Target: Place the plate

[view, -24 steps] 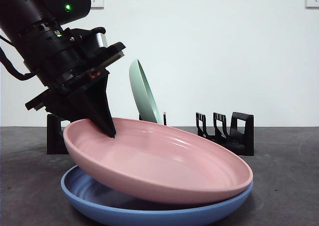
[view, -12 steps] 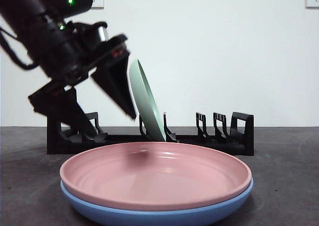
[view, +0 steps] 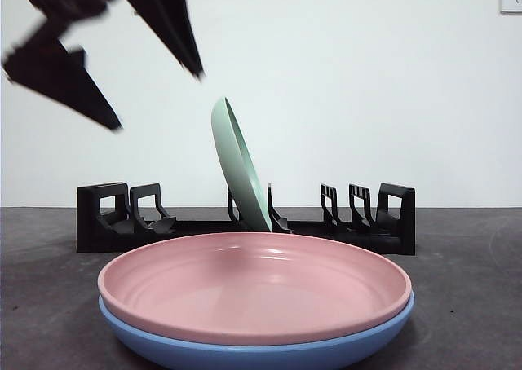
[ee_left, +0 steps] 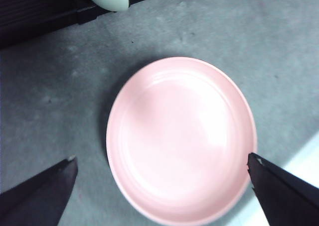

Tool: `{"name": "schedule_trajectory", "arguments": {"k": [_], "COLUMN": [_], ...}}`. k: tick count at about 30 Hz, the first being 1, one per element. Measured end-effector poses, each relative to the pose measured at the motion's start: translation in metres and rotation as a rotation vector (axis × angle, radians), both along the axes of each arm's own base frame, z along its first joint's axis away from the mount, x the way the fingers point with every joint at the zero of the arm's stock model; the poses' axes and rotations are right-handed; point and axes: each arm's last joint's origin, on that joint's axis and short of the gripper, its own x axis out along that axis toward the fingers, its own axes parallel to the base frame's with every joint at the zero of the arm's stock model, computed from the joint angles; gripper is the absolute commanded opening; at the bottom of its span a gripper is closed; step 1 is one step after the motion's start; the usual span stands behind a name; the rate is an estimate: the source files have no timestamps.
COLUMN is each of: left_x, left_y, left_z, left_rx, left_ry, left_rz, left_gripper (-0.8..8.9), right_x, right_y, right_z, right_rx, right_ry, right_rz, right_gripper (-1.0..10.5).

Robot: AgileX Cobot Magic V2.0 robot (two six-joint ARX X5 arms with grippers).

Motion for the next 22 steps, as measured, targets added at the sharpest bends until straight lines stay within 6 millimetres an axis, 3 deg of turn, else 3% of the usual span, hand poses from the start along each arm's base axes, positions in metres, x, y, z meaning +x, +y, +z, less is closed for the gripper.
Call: {"name": "schedule_trajectory", "arguments": {"k": [10, 22], "left_x": [-0.069, -0.132], "left_y": [0.044, 0.084], "left_z": [0.049, 0.071], "left_rx": [-0.083, -0.16], "left_ry": [-0.175, -0.384], "left_rz": [-0.025, -0.032], "left_gripper": [5.98, 5.81], "right_x": [0.0, 0.014], "right_y": [0.0, 0.013], "right_z": [0.0, 0.003], "right_rx": [0.001, 0.052], "right_ry": [0.001, -0.02], "right_rz": [0.0, 0.024], "right_gripper": [3.6, 3.6]}}
